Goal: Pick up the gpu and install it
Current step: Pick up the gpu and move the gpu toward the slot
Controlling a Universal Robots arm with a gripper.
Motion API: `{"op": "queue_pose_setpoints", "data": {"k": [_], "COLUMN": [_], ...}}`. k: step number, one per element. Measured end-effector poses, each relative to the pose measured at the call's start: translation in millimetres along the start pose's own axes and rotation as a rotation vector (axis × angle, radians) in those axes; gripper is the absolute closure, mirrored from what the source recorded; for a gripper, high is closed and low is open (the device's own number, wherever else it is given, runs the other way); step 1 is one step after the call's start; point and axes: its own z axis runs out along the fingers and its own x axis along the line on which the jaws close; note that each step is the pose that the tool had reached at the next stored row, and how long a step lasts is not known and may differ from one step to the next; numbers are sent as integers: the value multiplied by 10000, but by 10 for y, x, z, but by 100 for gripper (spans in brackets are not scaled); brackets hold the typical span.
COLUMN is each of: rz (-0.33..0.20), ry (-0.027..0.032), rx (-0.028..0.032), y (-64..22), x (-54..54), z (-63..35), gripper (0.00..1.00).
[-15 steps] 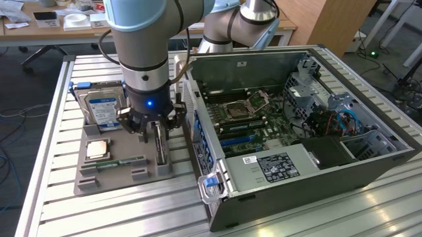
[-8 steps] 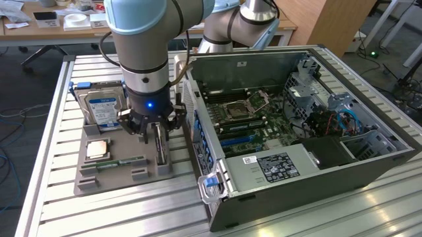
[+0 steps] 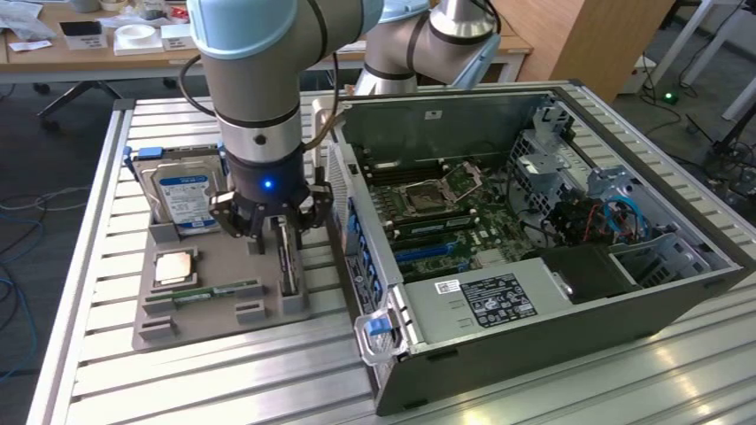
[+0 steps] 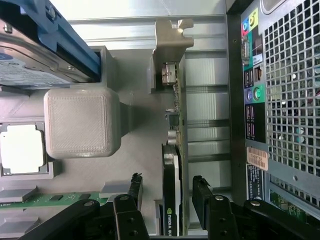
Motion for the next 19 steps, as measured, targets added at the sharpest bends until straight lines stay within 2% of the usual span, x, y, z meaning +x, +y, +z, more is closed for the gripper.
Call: {"op": "queue_pose_setpoints", "data": {"k": [19], "rz": [0], "ry": [0], "rx": [-1], "y": [6], "x": [2], "z": [70], "gripper": [47]}}
